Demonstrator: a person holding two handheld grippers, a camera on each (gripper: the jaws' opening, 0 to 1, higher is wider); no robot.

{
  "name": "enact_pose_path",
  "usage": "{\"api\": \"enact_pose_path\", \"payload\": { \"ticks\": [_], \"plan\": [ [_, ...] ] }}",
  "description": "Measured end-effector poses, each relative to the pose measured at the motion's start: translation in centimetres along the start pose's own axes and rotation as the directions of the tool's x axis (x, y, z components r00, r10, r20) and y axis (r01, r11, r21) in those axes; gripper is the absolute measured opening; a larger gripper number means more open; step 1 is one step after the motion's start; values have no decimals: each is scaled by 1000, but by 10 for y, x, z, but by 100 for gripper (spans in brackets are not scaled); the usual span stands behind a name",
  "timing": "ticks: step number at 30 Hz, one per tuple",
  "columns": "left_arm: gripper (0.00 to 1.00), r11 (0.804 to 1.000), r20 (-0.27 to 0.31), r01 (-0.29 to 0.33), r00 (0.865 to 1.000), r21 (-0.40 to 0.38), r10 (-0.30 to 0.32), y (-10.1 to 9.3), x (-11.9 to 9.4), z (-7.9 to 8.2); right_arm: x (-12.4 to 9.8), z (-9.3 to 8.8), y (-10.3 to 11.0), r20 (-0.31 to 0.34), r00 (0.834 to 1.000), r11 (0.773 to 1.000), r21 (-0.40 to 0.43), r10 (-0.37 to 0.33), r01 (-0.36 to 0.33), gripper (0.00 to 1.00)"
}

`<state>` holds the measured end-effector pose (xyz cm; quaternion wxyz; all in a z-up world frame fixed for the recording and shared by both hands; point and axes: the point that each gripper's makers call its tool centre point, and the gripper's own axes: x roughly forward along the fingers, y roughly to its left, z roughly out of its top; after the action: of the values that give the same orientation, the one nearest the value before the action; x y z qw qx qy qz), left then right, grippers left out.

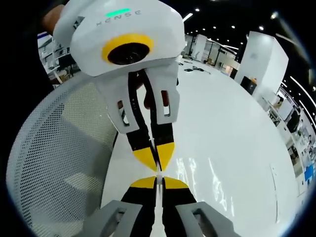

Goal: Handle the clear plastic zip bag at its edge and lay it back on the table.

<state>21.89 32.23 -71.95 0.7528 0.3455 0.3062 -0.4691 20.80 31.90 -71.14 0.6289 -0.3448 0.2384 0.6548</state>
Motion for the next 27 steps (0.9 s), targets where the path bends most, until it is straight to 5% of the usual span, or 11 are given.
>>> {"api": "enact_pose_path", "payload": {
  "ticks": [27],
  "plan": [
    [0, 999, -20, -7, 1000, -31, 7, 4, -2, -10, -12, -31, -6, -47, 999, 1000, 13, -12, 13, 0]
  ]
}}
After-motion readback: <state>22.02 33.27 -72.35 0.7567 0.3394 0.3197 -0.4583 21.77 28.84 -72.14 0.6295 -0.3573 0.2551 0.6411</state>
